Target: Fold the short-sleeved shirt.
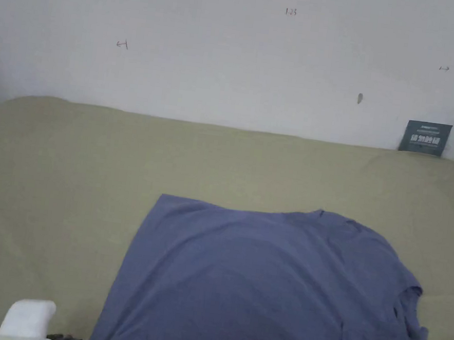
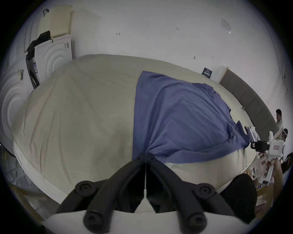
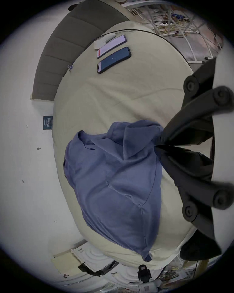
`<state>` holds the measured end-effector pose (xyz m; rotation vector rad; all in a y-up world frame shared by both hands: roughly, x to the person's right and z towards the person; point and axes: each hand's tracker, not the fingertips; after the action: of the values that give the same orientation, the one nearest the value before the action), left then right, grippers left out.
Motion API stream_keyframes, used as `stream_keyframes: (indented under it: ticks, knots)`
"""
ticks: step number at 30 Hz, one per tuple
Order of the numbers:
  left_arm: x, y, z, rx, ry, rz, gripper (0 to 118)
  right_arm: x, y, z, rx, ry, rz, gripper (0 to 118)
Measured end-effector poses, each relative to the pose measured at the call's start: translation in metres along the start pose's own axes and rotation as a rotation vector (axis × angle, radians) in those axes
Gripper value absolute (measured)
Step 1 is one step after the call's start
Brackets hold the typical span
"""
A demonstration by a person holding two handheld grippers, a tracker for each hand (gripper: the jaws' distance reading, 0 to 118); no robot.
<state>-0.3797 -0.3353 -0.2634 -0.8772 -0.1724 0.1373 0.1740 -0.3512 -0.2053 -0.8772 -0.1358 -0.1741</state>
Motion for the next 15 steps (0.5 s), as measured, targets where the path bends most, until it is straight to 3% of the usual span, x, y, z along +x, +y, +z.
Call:
stream_keyframes:
  ticks: [1, 3, 5, 8, 10, 11, 13, 14, 15]
  knots:
    - [-0.003, -0.001, -0.004, -0.005, -0.010, 0.006, 27, 0.000, 0.000, 0.000, 0.000, 0.006, -0.002, 7]
    - [-0.003, -0.003, -0.011, -0.033, -0.068, 0.033, 83, 0.002, -0.001, 0.002, 0.009, 0.010, 0.007, 7]
    - [-0.006, -0.006, -0.017, -0.040, -0.122, 0.037, 88, 0.001, 0.003, 0.003, 0.017, -0.004, 0.017, 7]
    - [0.003, -0.007, -0.031, -0.072, -0.065, -0.033, 88, 0.007, 0.005, 0.003, 0.020, 0.002, 0.002, 7]
    - [0.001, -0.013, -0.045, -0.091, -0.013, -0.098, 85, 0.010, 0.006, 0.002, 0.018, 0.000, 0.001, 7]
    - [0.003, -0.014, -0.052, -0.091, 0.030, -0.123, 75, 0.012, 0.005, 0.000, 0.016, -0.005, 0.002, 7]
    - [-0.002, -0.017, -0.061, -0.073, 0.050, -0.133, 15, 0.015, 0.007, -0.002, 0.006, -0.013, 0.008, 7]
    - [-0.005, -0.017, -0.064, -0.070, 0.047, -0.126, 7, 0.018, 0.007, -0.004, 0.001, -0.020, 0.013, 7]
    - [-0.007, -0.016, -0.065, -0.054, 0.056, -0.115, 6, 0.021, 0.008, -0.006, 0.000, -0.029, 0.016, 7]
